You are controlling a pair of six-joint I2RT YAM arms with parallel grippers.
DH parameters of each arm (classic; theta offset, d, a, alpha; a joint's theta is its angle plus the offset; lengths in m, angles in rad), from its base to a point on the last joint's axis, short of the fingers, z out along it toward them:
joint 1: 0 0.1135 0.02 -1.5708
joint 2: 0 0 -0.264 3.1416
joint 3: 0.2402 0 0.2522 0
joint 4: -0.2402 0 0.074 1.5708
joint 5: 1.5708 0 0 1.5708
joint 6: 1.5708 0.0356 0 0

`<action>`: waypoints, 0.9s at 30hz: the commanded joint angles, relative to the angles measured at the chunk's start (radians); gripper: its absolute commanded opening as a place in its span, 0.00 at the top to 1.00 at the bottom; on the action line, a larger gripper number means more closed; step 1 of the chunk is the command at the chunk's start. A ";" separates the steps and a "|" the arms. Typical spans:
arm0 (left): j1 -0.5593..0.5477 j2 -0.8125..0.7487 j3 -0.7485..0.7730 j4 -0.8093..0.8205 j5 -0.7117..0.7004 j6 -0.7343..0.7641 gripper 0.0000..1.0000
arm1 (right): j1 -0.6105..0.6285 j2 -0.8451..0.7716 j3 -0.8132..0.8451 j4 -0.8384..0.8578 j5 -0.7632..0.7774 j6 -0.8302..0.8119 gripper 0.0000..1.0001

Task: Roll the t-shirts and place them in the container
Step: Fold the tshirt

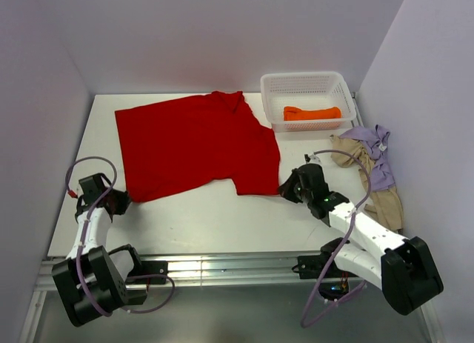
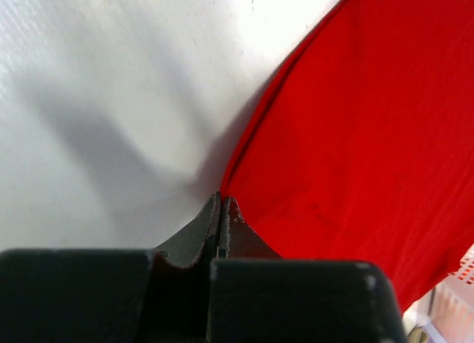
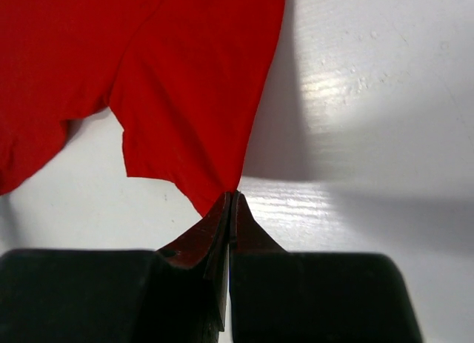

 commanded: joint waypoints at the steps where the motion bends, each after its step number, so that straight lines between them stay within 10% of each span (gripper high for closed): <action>1: 0.004 -0.038 0.011 -0.057 -0.014 -0.041 1.00 | 0.004 -0.038 0.032 -0.079 0.009 -0.040 1.00; 27: 0.039 0.068 0.287 -0.374 -0.072 -0.055 1.00 | 0.007 0.141 0.386 -0.196 -0.113 -0.208 1.00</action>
